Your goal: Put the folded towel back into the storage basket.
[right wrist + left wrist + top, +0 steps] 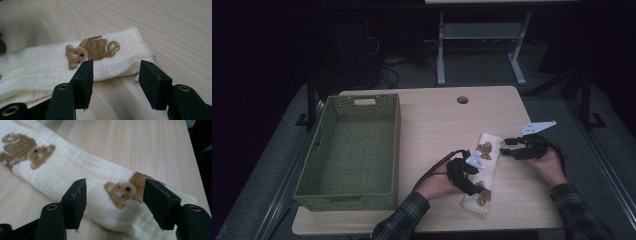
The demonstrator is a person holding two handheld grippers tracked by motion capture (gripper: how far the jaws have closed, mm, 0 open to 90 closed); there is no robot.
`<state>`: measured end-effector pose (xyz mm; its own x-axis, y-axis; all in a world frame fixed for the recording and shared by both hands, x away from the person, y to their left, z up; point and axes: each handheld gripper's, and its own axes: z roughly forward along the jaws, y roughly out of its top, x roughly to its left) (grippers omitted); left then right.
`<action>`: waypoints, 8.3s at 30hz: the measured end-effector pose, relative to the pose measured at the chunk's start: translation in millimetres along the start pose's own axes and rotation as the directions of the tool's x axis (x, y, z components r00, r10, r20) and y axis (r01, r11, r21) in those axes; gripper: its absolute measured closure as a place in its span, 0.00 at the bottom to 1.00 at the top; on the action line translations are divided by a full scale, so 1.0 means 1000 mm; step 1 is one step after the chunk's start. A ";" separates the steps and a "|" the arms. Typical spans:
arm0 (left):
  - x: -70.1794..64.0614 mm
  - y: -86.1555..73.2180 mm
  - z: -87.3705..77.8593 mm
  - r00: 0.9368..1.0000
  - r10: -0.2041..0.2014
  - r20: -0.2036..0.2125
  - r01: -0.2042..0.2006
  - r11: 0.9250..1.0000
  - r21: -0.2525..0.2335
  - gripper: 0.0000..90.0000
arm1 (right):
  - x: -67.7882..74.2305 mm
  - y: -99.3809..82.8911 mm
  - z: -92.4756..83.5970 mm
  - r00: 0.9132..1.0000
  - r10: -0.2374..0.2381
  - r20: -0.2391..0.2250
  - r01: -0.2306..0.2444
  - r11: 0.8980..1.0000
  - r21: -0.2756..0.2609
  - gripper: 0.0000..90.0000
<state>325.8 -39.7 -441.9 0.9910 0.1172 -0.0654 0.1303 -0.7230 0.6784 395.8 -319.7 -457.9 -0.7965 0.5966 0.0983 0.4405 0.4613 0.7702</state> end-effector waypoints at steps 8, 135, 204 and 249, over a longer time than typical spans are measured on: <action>0.003 -0.002 0.018 0.996 0.062 0.059 -0.064 0.997 0.037 0.26 | -0.001 0.000 0.001 1.000 0.004 -0.001 -0.004 1.000 0.008 0.50; 0.009 0.006 -0.212 0.976 -0.099 -0.192 0.076 0.990 -0.123 0.90 | 0.084 0.244 0.079 0.859 -0.404 -0.315 0.412 0.910 -0.045 0.90; 0.002 -0.145 -0.288 0.922 -0.256 -0.292 0.223 0.965 -0.141 0.55 | 0.184 0.311 0.224 0.793 -0.447 -0.414 0.479 0.877 -0.029 0.91; 0.015 -0.066 -0.229 0.919 -0.272 -0.285 0.227 0.957 -0.180 0.35 | 0.104 0.268 0.142 0.904 -0.357 -0.235 0.352 0.934 -0.062 0.40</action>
<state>324.6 166.0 -320.4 0.8663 0.4983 -0.0358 0.3438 -0.5427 0.7664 489.9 -40.8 -330.9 -0.9747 0.2204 -0.0375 0.1052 0.5999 0.7931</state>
